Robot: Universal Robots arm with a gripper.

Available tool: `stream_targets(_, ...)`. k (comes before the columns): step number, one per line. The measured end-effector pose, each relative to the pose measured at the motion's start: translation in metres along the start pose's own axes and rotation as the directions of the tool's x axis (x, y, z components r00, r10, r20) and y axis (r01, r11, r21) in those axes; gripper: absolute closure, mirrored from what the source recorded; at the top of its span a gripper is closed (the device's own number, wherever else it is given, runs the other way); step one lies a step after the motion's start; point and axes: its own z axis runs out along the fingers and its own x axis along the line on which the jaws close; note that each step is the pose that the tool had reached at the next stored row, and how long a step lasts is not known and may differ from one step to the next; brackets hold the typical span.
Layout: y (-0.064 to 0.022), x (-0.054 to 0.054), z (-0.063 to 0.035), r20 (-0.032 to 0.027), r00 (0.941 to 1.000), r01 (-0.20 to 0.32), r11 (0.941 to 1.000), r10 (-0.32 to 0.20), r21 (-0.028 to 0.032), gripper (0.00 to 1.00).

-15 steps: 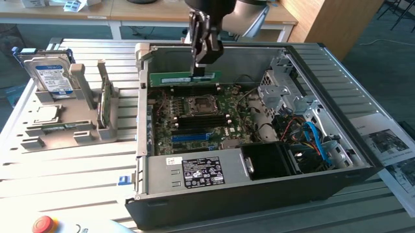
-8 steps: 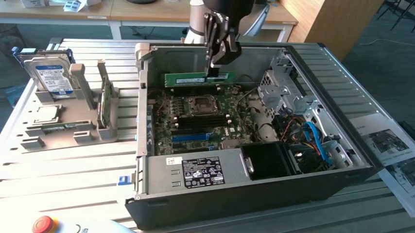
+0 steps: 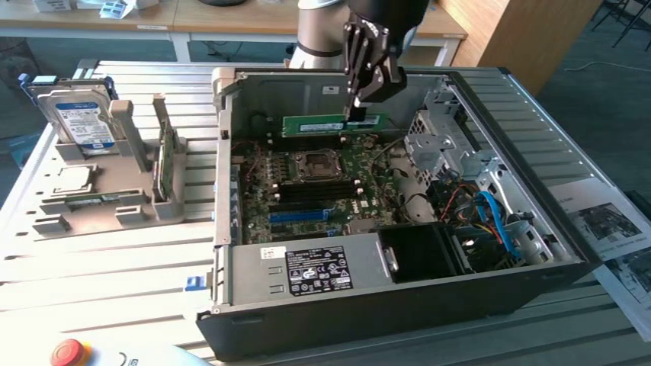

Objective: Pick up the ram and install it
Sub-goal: 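Pick up the ram and move it above insertion slot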

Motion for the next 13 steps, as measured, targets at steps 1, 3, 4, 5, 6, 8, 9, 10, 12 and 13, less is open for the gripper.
stream_targets(1, -0.0020, 0.0001, -0.0001, 0.0000, 1.0000, 0.000, 1.0000, 0.000, 0.0000, 0.88)
stream_targets(3, -0.0028, 0.0002, -0.0002, 0.0000, 1.0000, 0.000, 1.0000, 0.000, -0.0001, 0.88)
stream_targets(4, -0.0028, 0.0002, -0.0002, 0.0001, 1.0000, 0.000, 1.0000, 0.000, -0.0001, 0.88)
stream_targets(5, -0.0028, 0.0002, -0.0002, 0.0001, 1.0000, 0.000, 1.0000, 0.000, -0.0002, 0.88)
stream_targets(6, -0.0028, 0.0001, -0.0002, 0.0000, 1.0000, 0.000, 1.0000, 0.000, -0.0002, 0.88)
stream_targets(8, -0.0026, -0.0007, -0.0002, -0.0015, 1.0000, 0.000, 1.0000, 0.000, 0.0027, 0.88)
stream_targets(9, -0.0024, -0.0013, -0.0002, -0.0033, 1.0000, 0.000, 1.0000, 0.000, 0.0059, 0.88)
stream_targets(10, -0.0021, -0.0020, -0.0002, -0.0051, 1.0000, 0.000, 1.0000, 0.000, 0.0094, 0.88)
stream_targets(12, -0.0013, -0.0033, -0.0002, -0.0092, 1.0000, 0.000, 0.9999, 0.000, 0.0170, 0.88)
stream_targets(13, -0.0009, -0.0038, -0.0001, -0.0110, 0.9999, 0.000, 0.9998, 0.000, 0.0200, 0.88)
